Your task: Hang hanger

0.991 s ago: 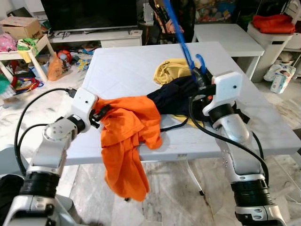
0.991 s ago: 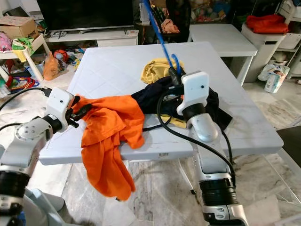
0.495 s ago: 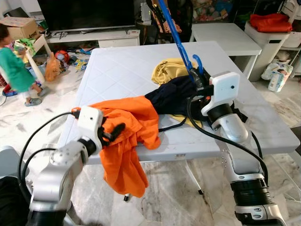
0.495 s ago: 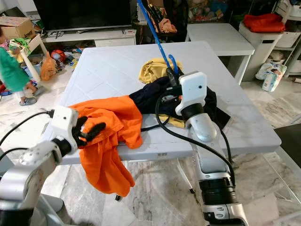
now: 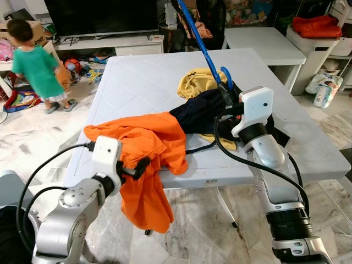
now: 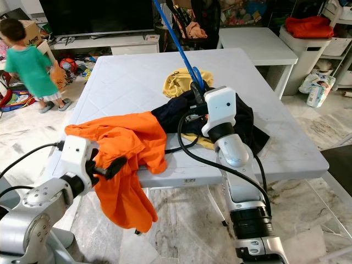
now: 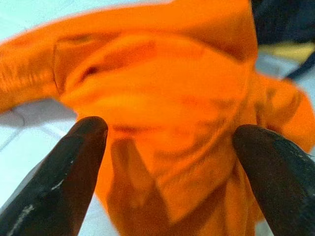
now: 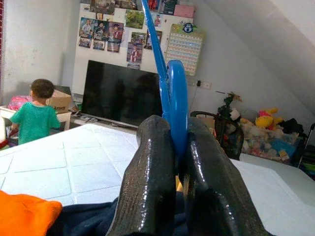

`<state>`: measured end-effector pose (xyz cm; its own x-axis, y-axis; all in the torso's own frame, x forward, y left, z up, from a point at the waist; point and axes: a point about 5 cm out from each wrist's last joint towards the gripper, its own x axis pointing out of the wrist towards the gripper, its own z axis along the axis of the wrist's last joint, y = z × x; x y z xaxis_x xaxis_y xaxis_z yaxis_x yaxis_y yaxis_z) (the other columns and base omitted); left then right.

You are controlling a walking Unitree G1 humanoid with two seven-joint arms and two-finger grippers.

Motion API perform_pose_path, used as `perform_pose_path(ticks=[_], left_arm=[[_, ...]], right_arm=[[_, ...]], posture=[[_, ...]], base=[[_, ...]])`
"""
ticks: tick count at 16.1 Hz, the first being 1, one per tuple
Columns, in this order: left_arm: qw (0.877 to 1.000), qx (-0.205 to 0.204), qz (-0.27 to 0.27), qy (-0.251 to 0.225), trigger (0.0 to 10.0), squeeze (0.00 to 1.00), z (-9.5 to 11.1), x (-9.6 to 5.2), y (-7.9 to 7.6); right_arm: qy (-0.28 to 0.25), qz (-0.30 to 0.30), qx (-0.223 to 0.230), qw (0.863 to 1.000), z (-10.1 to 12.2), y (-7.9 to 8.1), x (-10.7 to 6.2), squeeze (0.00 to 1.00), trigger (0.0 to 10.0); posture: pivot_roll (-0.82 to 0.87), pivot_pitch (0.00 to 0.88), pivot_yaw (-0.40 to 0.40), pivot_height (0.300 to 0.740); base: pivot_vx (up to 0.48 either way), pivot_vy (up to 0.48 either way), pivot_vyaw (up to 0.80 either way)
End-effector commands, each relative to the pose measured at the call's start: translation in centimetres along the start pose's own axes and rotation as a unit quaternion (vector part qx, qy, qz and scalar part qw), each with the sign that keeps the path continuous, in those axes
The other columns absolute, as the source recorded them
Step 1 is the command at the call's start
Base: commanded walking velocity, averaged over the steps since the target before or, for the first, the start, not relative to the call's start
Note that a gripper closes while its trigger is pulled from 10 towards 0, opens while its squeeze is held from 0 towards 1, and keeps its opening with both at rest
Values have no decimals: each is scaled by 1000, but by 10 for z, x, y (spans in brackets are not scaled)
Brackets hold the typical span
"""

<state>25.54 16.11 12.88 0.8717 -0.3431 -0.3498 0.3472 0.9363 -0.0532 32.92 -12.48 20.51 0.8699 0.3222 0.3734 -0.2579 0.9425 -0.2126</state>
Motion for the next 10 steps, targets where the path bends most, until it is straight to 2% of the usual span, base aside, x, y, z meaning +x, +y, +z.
perform_pose_path(ticks=[1, 3, 4, 5, 6, 7, 10], left_arm=[[999, 3, -3, 40, 10000, 0, -13, 0, 3], [999, 3, -4, 48, 10000, 0, -17, 6, 8], [999, -6, -12, 42, 4824, 0, -15, 11, 10], [999, -6, -13, 42, 3843, 0, -15, 12, 11], [999, -15, -12, 35, 0, 0, -13, 16, 11], [999, -37, -21, 29, 0, 0, -11, 20, 8], [998, -36, -37, 32, 0, 0, -14, 22, 0]], right_arm=[[14, 1, 17, 1000, -5, 3, 1, 0, 10000], [18, -7, 21, 1000, -7, 2, 1, 0, 10000], [17, -6, 19, 1000, -7, 3, 0, 0, 10000], [16, -6, 18, 1000, -7, 3, 0, 0, 10000], [17, -7, 17, 1000, -7, 2, 0, 0, 10000], [17, -9, 17, 1000, -7, 2, -1, 0, 10000], [18, -10, 18, 1000, -8, 2, -2, 0, 10000]], posture=[[6, 0, 24, 740], [-1, 0, 31, 740], [-5, 0, 35, 740], [-5, 0, 35, 740], [-11, 0, 41, 740], [-12, 0, 45, 740], [-6, 0, 44, 740]], base=[[0, 0, 0], [0, 0, 0], [0, 0, 0], [0, 0, 0], [0, 0, 0], [0, 0, 0], [0, 0, 0]])
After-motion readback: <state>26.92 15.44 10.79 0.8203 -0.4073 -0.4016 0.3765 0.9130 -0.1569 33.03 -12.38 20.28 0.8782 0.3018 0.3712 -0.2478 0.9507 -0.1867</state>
